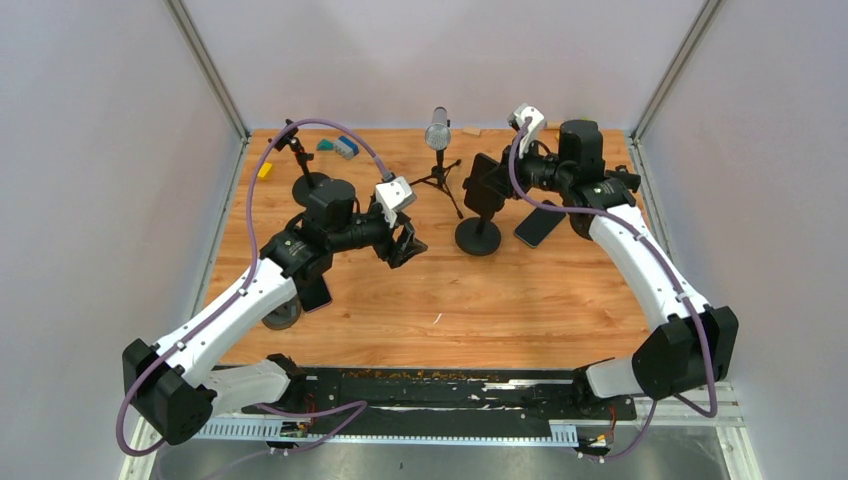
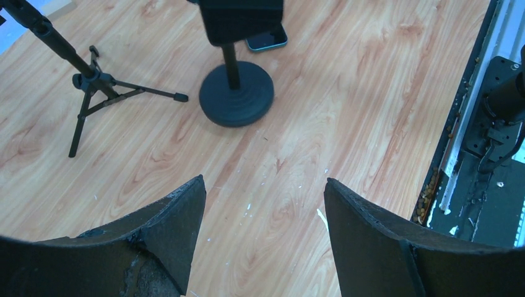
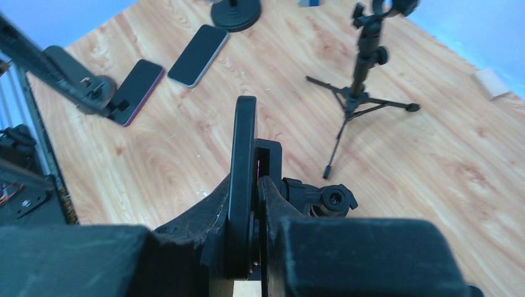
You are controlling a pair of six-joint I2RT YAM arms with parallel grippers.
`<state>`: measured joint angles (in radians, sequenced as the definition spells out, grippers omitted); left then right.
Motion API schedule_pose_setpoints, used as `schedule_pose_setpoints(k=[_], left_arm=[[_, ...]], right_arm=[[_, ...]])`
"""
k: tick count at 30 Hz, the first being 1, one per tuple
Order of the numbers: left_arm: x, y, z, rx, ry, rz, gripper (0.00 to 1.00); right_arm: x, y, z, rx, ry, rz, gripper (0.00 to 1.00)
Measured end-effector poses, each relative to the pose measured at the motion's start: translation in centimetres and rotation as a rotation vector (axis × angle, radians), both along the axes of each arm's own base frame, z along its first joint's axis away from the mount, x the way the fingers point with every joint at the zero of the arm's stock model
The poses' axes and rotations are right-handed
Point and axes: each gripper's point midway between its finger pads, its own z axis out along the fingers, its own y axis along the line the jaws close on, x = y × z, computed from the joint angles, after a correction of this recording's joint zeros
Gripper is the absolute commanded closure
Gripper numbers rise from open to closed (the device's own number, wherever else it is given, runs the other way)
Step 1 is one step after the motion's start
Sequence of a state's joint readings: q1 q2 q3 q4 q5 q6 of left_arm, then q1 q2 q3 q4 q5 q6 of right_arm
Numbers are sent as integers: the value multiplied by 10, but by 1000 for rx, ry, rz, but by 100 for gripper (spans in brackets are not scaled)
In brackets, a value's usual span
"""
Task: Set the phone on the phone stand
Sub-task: Move the phone stand with the phone to the center of the board.
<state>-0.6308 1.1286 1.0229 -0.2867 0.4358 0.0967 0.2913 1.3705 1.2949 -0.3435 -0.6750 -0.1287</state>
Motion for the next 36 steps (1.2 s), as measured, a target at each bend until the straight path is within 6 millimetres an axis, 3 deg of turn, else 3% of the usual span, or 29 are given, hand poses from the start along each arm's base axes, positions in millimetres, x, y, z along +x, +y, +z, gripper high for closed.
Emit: schedule_pose_setpoints(k=[10,17,29,36], left_arm=[[0,0,1,0,-5,-2,22],[0,0,1,1,-5,-2,22],[-4,4,2,-1,-28,-6,22],[-5,4,3,-7,-43,-8,22]], right_arm=[[69,-22,6,-10,-17,-77,100],[113,-18,6,-24,-46,-78,100],[166,-27,-14,-65,-68,-112,100],[180,-38,-20,-64,-72,-127,98]])
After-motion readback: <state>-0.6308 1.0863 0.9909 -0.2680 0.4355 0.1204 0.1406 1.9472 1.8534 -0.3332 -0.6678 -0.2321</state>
